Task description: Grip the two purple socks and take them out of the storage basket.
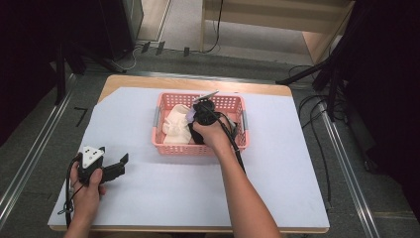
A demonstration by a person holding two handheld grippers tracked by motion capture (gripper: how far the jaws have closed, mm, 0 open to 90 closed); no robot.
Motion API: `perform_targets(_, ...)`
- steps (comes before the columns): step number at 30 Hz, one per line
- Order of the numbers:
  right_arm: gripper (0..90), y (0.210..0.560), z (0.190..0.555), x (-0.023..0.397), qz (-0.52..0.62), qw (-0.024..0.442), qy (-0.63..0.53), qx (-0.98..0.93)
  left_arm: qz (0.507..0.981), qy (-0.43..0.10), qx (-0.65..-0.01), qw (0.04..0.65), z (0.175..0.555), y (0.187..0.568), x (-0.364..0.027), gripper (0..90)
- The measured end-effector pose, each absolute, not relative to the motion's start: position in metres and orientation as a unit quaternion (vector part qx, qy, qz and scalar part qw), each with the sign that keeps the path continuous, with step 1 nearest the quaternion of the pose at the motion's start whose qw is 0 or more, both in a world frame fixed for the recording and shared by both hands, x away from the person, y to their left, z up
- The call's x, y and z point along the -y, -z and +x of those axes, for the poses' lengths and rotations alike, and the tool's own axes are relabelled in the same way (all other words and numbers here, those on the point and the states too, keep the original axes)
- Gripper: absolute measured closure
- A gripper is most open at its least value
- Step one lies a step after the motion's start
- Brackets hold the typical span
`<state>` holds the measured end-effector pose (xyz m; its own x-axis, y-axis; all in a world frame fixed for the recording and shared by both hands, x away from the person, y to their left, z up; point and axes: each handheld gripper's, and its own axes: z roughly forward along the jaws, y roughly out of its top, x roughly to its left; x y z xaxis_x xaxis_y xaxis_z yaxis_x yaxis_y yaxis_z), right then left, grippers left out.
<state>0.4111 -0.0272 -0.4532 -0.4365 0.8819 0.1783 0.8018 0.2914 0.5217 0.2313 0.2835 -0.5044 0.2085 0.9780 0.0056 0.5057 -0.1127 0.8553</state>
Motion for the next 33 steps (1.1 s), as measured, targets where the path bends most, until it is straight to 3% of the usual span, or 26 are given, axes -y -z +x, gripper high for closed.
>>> perform_targets(7, 81.3, 0.432, 0.407, 0.051, 0.533, 0.104, -0.347, -0.765, 0.677, -0.313, -0.548, 0.379, 0.231, 0.504, -0.283, 16.3)
perform_targets(11, 80.9, 0.426, 0.41, 0.089, 0.583, 0.148, -0.353, -0.717, 0.678, -0.311, -0.548, 0.378, 0.231, 0.504, -0.283, 16.3)
perform_targets(18, 57.9, 0.431, 0.411, 0.107, 0.599, 0.209, -0.336, -0.696, 0.679, -0.311, -0.547, 0.378, 0.232, 0.505, -0.283, 16.3)
perform_targets(22, 57.9, 0.422, 0.405, 0.095, 0.564, 0.232, -0.366, -0.703, 0.679, -0.311, -0.547, 0.377, 0.232, 0.504, -0.283, 16.3)
perform_targets(28, 61.4, 0.427, 0.406, 0.076, 0.52, 0.181, -0.387, -0.74, 0.678, -0.312, -0.548, 0.377, 0.231, 0.504, -0.283, 16.3)
perform_targets(30, 66.8, 0.431, 0.41, 0.066, 0.507, 0.152, -0.397, -0.75, 0.678, -0.311, -0.548, 0.377, 0.231, 0.504, -0.283, 16.3)
perform_targets(33, 69.3, 0.437, 0.418, 0.06, 0.515, 0.151, -0.388, -0.749, 0.678, -0.31, -0.548, 0.38, 0.231, 0.505, -0.283, 16.3)
